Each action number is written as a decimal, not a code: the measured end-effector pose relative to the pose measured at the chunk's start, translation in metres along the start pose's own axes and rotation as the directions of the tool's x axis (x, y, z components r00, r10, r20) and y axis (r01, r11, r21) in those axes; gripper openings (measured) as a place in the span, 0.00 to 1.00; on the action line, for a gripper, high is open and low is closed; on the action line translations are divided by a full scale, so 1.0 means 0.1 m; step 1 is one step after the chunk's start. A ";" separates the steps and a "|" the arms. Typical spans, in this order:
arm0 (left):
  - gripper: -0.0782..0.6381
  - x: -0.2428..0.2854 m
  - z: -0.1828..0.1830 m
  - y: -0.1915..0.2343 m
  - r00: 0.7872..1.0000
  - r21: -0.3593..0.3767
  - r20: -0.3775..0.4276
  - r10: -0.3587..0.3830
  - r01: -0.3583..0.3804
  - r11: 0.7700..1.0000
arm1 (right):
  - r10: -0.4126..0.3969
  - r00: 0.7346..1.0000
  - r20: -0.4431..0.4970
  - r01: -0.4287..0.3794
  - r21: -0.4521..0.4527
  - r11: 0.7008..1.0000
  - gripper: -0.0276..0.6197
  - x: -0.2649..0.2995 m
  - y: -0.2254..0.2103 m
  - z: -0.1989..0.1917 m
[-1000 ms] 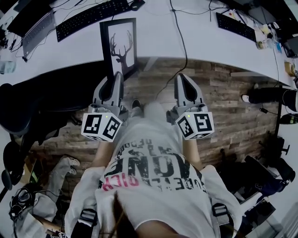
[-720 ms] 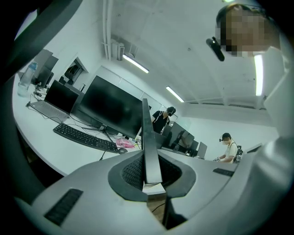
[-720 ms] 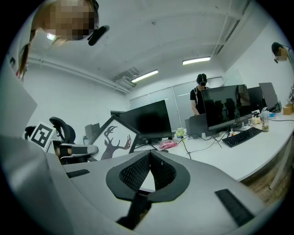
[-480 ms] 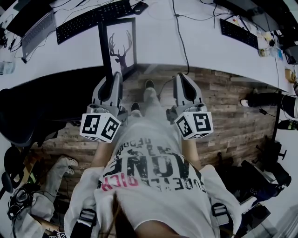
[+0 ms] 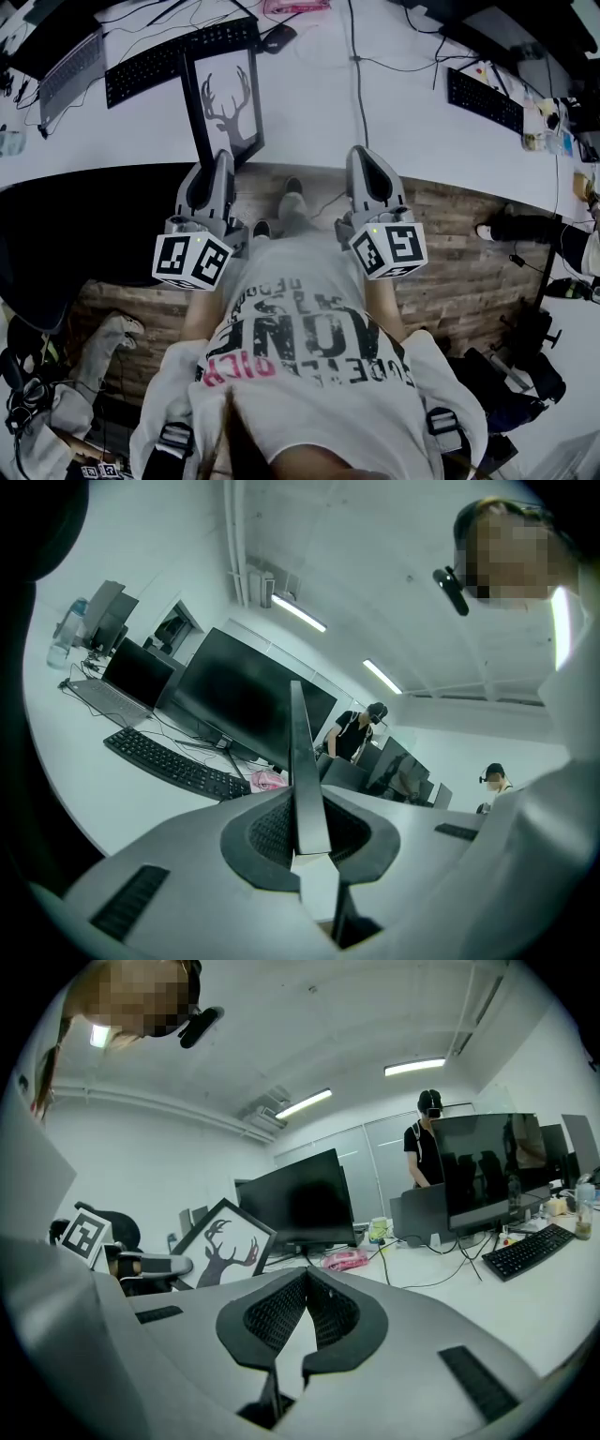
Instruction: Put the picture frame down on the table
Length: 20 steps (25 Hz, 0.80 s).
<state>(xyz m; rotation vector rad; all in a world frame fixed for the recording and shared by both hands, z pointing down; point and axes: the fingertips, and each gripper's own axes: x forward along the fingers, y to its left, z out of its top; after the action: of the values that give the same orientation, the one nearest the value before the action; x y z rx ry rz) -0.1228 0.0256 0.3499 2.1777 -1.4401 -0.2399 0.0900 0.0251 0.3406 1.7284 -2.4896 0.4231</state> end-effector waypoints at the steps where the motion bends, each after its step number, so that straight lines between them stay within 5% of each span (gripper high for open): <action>1: 0.15 0.06 0.01 0.00 1.000 -0.004 0.007 0.012 -0.012 1.000 | 0.011 1.000 -0.005 -0.011 -0.001 1.000 0.04 0.06 -0.06 0.03; 10: 0.15 0.51 0.09 -0.06 0.993 -0.038 0.054 0.106 -0.104 0.994 | 0.092 0.995 -0.037 -0.092 -0.007 0.996 0.04 0.51 -0.55 0.20; 20: 0.15 0.59 0.02 0.01 0.989 -0.061 0.058 0.137 -0.134 0.989 | 0.088 0.996 -0.035 -0.088 -0.003 0.996 0.04 0.63 -0.76 0.19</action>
<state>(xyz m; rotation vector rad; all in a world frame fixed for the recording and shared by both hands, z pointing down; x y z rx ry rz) -0.0998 -0.0279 0.3567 2.0335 -1.5891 -0.2981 0.1400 -0.0619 0.3496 1.6003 -2.5477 0.4503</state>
